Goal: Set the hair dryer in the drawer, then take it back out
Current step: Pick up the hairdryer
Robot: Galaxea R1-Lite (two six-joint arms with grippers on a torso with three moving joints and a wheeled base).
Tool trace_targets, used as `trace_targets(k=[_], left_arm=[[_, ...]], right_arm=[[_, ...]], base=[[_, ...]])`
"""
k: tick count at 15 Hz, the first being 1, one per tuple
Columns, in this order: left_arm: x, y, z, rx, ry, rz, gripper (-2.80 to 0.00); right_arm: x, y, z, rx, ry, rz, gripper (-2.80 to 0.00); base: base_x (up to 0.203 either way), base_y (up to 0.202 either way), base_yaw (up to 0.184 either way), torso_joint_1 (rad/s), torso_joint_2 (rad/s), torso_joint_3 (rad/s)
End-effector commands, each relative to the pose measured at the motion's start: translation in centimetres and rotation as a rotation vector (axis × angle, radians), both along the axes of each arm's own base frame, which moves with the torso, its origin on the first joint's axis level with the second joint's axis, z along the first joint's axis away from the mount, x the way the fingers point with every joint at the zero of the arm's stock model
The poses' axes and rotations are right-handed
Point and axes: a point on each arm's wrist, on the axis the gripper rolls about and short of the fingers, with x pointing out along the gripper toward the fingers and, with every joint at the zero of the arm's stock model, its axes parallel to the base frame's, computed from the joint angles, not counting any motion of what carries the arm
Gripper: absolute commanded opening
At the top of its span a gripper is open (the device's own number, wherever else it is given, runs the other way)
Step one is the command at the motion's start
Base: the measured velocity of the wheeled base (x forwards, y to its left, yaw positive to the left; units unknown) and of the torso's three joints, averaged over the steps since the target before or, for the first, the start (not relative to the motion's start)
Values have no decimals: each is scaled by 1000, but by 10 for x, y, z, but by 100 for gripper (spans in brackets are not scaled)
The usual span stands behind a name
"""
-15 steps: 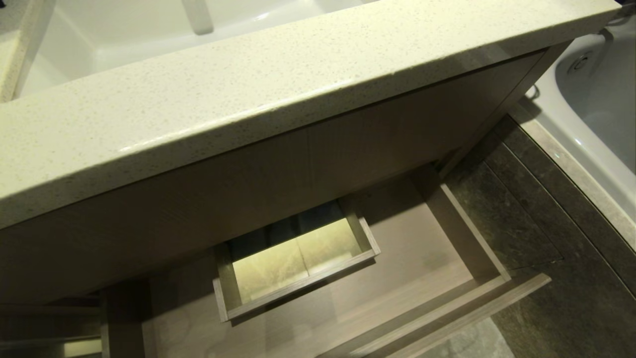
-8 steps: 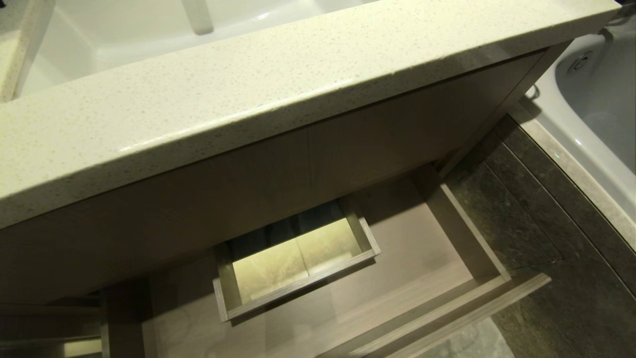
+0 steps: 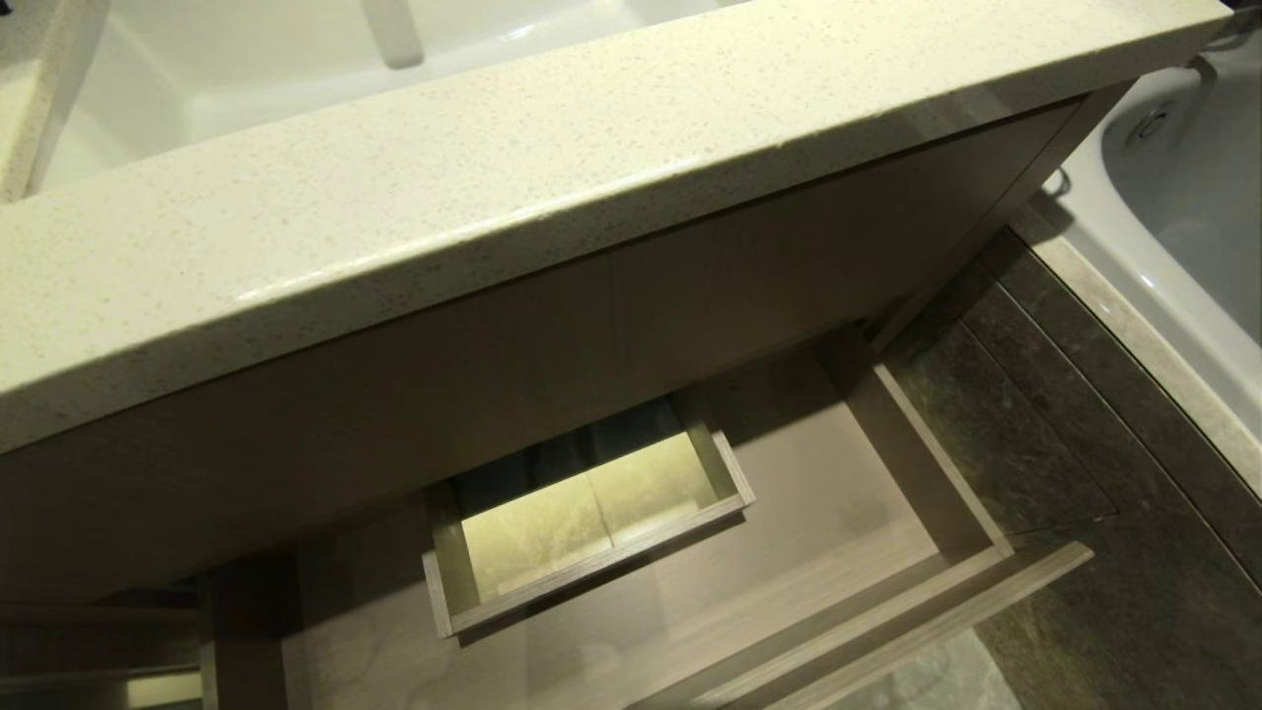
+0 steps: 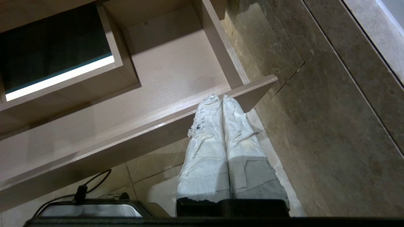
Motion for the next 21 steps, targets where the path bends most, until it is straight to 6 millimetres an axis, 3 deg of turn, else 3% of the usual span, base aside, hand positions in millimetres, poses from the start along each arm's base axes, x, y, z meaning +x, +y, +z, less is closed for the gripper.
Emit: trace_targets(k=[1, 12, 21], left_arm=[[0, 0, 0, -2, 1, 1, -280], [0, 0, 0, -8, 1, 1, -280], [0, 0, 0, -13, 1, 1, -280]], right_arm=[[0, 0, 0, -1, 3, 0, -280], [0, 0, 0, -2, 3, -1, -280], [0, 0, 0, -1, 3, -1, -280]], base=[[0, 0, 0, 0, 0, 0], [0, 0, 0, 2, 3, -72], [0, 0, 0, 1, 1, 27]])
